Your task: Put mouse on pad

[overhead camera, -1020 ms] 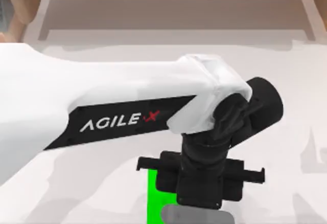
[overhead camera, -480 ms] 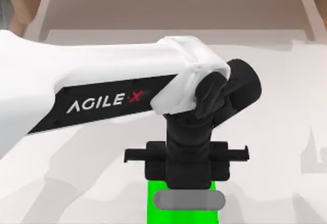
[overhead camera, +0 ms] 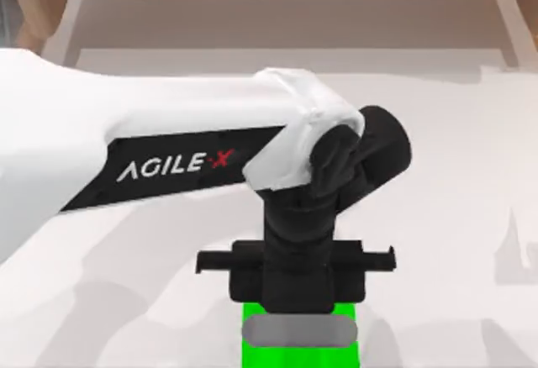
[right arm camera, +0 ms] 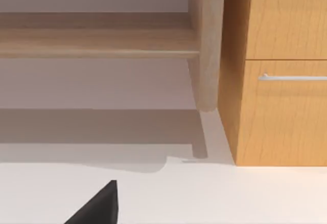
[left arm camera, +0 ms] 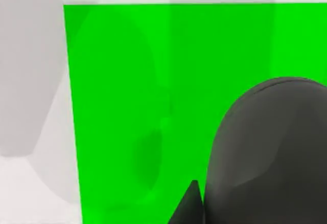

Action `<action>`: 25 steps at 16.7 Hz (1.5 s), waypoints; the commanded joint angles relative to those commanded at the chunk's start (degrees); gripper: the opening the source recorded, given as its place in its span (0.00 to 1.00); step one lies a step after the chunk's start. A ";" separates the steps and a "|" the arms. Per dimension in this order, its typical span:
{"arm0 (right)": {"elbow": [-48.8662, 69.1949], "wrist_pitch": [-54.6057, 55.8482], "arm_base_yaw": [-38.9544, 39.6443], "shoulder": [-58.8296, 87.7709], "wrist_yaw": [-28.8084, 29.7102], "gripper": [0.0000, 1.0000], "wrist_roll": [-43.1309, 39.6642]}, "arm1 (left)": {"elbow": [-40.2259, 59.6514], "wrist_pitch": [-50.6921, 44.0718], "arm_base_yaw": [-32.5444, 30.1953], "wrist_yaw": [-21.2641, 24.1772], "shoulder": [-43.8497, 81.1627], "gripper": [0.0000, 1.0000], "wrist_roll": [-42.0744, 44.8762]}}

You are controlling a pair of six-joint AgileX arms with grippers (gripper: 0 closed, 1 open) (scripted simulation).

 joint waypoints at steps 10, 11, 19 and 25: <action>0.00 0.00 0.00 0.00 0.00 1.00 0.00 | -2.67 5.37 -0.71 0.42 0.69 0.00 -0.98; 0.00 0.00 0.00 0.00 0.00 1.00 0.00 | -2.81 6.23 -1.01 -0.40 0.79 0.00 -1.23; 0.00 0.00 0.00 0.00 0.00 1.00 0.00 | -3.61 7.74 -1.51 -1.91 1.59 0.08 -1.53; 0.00 0.00 0.00 0.00 0.00 1.00 0.00 | -3.61 7.74 -1.51 -1.91 1.59 0.53 -1.53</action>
